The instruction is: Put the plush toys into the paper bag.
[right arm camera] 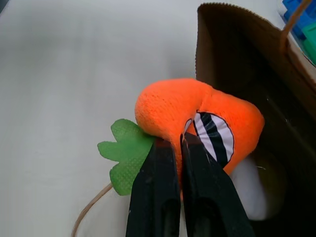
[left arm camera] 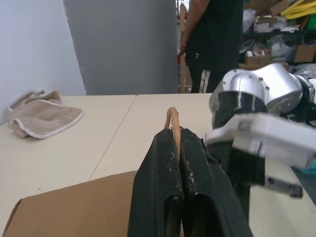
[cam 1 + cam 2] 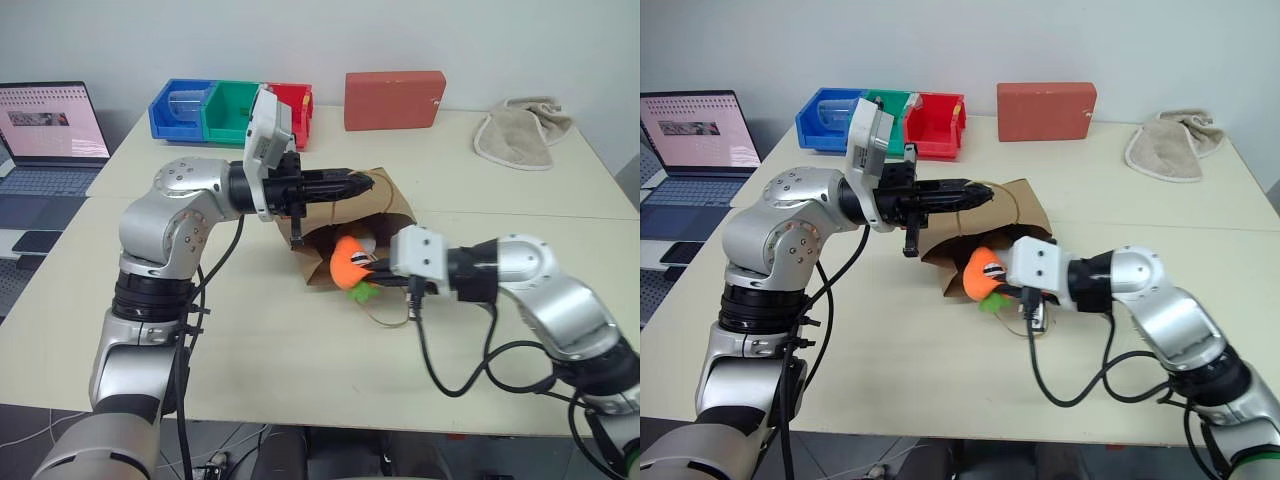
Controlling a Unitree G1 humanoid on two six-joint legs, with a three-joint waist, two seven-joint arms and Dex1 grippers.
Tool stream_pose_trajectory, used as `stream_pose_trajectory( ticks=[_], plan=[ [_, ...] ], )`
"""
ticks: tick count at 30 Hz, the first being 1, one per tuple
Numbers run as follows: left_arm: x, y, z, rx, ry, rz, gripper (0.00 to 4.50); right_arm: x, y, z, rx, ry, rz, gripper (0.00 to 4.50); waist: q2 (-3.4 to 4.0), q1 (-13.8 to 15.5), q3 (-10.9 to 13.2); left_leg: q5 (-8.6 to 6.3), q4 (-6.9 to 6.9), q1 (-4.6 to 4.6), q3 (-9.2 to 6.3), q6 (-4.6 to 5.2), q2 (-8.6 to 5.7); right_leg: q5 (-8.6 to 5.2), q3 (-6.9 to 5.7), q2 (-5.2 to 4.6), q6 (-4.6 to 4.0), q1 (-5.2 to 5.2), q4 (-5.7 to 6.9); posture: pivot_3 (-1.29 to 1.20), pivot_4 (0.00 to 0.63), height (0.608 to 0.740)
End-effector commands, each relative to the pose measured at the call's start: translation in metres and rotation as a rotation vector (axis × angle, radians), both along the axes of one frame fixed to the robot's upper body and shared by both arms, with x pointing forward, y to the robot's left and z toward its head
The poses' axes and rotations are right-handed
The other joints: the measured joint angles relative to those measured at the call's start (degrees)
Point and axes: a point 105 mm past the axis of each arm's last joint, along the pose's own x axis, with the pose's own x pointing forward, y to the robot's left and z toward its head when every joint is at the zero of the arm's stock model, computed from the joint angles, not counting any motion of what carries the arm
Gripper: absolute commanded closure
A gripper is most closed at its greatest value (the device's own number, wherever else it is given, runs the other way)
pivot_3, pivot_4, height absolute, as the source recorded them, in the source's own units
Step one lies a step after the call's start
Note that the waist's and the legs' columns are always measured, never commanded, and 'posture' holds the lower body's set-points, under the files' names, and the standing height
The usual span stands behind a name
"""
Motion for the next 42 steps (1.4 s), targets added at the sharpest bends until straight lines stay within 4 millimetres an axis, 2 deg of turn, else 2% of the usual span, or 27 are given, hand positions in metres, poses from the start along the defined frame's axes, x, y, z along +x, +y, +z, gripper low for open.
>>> stream_pose_trajectory(
  ticks=[1, 7, 14, 18, 27, 28, 35, 42],
  plan=[
    [-0.01, 0.0, 0.009, -0.009, -0.034, -0.037, 4.5, 0.014, 0.009, 0.011, -0.011, -0.155, -0.019, 4.48, 0.0, 0.02, 0.0, 0.0, 0.0, 0.01, -0.01, 0.0, 0.0, 0.0, -0.01, 0.0, 0.0, 0.0, 0.0, 0.0, 0.15, 0.74],
    [-0.013, -0.002, 0.009, -0.016, -0.018, -0.053, 4.5, 0.026, 0.027, 0.008, -0.009, -0.249, -0.037, 4.48, 0.0, -0.02, 0.0, 0.0, -0.01, 0.02, -0.03, 0.0, 0.01, 0.01, -0.02, 0.01, -0.02, 0.0, 0.02, 0.0, 0.15, 0.74],
    [-0.014, -0.004, 0.01, -0.025, 0.0, -0.062, 4.5, 0.045, 0.028, 0.007, -0.003, -0.354, -0.115, 4.48, 0.0, -0.04, 0.0, 0.0, -0.01, 0.03, -0.02, 0.0, 0.0, 0.03, -0.01, 0.01, -0.06, 0.01, 0.03, 0.0, 0.15, 0.74],
    [-0.012, -0.003, 0.008, -0.027, 0.007, -0.053, 4.5, 0.045, 0.03, 0.009, 0.029, -0.345, -0.127, 3.47, 0.0, -0.08, 0.0, 0.0, -0.02, 0.02, -0.04, 0.0, 0.01, 0.08, -0.02, 0.02, -0.14, -0.01, 0.03, 0.0, 0.15, 0.74],
    [-0.007, -0.001, 0.004, -0.026, 0.013, -0.028, 4.5, 0.033, 0.026, 0.017, 0.054, -0.306, -0.097, 0.14, 0.0, -0.08, 0.0, 0.0, -0.02, 0.02, -0.05, 0.0, 0.01, 0.07, -0.03, 0.01, -0.12, 0.0, 0.03, 0.0, 0.15, 0.74],
    [-0.006, -0.001, 0.003, -0.026, 0.012, -0.026, 4.5, 0.032, 0.024, 0.017, 0.049, -0.304, -0.095, 0.03, 0.0, -0.09, 0.0, 0.0, -0.02, 0.03, -0.04, 0.0, 0.0, 0.07, -0.03, 0.02, -0.12, 0.0, 0.03, 0.0, 0.15, 0.74],
    [-0.002, -0.002, -0.001, -0.013, 0.003, -0.015, 4.5, 0.013, 0.008, 0.02, 0.009, -0.211, -0.047, 0.03, 0.0, -0.01, 0.0, 0.0, -0.02, 0.02, -0.04, 0.0, 0.0, 0.06, -0.02, 0.01, -0.1, 0.01, 0.01, 0.0, 0.15, 0.74],
    [-0.002, -0.005, -0.006, -0.006, 0.004, -0.02, 4.5, -0.023, -0.028, 0.031, 0.025, -0.048, 0.031, 0.03, 0.0, 0.12, 0.0, 0.0, -0.02, 0.01, -0.06, 0.0, -0.01, 0.01, -0.03, 0.0, -0.03, 0.02, 0.0, 0.0, 0.15, 0.74]
  ],
)
